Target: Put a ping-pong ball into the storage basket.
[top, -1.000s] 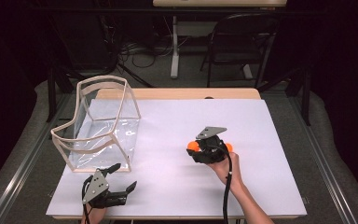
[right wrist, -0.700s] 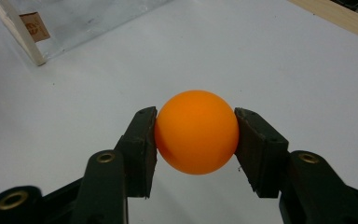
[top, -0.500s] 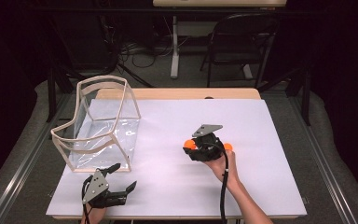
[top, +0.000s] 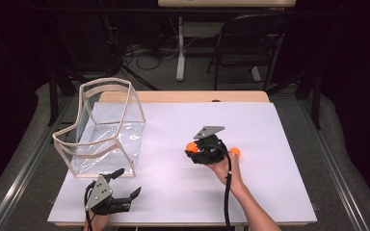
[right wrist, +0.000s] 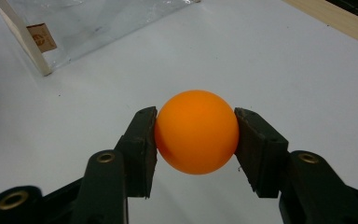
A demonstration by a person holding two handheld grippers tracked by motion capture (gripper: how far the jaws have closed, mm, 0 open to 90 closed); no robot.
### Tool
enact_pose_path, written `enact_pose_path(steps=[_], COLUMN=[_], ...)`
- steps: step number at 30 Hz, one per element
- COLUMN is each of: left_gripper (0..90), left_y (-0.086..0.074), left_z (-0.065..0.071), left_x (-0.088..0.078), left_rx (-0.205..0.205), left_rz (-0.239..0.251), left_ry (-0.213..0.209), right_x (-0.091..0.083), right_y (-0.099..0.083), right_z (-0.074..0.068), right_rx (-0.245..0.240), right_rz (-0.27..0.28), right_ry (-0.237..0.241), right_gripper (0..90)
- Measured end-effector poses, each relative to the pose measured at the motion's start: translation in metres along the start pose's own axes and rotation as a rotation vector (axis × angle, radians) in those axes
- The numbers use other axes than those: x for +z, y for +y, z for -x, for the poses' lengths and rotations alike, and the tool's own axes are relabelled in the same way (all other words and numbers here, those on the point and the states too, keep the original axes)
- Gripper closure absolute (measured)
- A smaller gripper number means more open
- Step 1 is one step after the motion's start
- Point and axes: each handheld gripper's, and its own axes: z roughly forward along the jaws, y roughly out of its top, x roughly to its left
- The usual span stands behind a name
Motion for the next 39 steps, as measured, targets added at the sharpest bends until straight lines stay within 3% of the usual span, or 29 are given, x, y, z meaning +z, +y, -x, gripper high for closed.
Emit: enact_pose_path(steps=[39], left_gripper=[15.7], left_y=[0.000], left_z=[0.000], left_x=[0.000], left_rx=[0.000], left_rz=[0.000], left_ry=[-0.001], right_x=[0.022], right_y=[0.040], right_z=[-0.003], right_rx=[-0.032], right_rz=[-0.009], right_ry=[0.016], right_gripper=[51.3])
